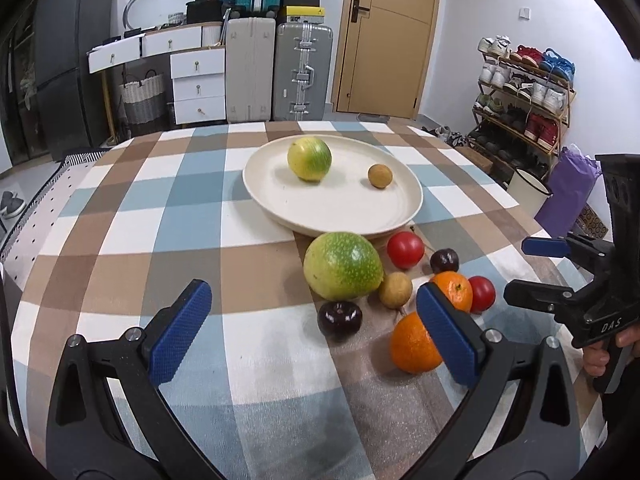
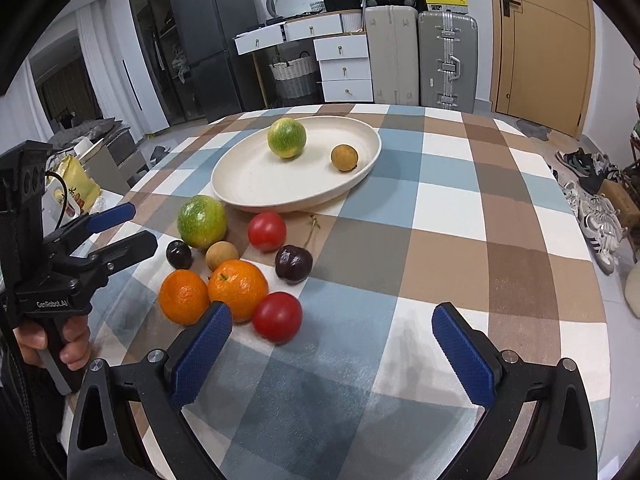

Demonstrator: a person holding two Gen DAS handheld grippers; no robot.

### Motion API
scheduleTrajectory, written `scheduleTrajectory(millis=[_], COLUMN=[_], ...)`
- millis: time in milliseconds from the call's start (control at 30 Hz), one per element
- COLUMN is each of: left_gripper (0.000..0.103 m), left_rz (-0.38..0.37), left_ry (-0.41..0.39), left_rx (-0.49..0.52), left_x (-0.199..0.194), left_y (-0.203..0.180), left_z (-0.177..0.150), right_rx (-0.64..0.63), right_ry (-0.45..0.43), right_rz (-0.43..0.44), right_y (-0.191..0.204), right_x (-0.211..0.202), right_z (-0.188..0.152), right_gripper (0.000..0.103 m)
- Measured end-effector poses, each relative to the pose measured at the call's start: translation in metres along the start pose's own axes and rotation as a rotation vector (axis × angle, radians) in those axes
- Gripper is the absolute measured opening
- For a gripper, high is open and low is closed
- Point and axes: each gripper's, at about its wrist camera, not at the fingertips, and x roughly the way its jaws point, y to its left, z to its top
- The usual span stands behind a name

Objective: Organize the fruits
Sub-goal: 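Withdraw both grippers from the plate back toward the fruits, then grasp the red tomato with the right gripper while the left gripper grasps the dark plum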

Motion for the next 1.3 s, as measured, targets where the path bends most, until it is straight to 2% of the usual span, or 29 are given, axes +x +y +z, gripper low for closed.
scheduleTrajectory(millis=[333, 767, 967, 1033, 1133, 1233, 1300], left_gripper=[0.102, 0.102, 0.102, 0.102, 0.101, 0.096, 0.088], left_rz=[0.017, 0.023, 0.027, 0.025, 0.026, 0.023, 0.015], left_ry=[0.046, 0.147, 0.155, 0.161, 0.17, 0.184, 0.196], left_rx=[-0.006, -0.068, -0.065, -0.062, -0.054, -0.043, -0.038], left_x=[-0.004, 0.02, 0.023, 0.025, 0.028, 0.031, 0.034], left_y=[0.003, 0.018, 0.018, 0.018, 0.016, 0.015, 0.014], left_z=[-0.014, -0.014, -0.014, -0.014, -0.013, -0.014, -0.014], right_rx=[-0.012, -0.053, -0.081, -0.081, -0.09, -0.102, -0.106], right_ry=[0.063, 0.11, 0.122, 0.124, 0.121, 0.112, 0.107], right_rz=[-0.035, -0.092, -0.095, -0.082, -0.078, -0.062, -0.052], right_y=[0.009, 0.016, 0.017, 0.016, 0.016, 0.016, 0.016], right_x=[0.013, 0.029, 0.036, 0.037, 0.038, 0.038, 0.037], right_z=[-0.004, 0.0, 0.001, 0.001, 0.0, 0.0, 0.0], right_gripper=[0.102, 0.099, 0.092, 0.086, 0.084, 0.078, 0.076])
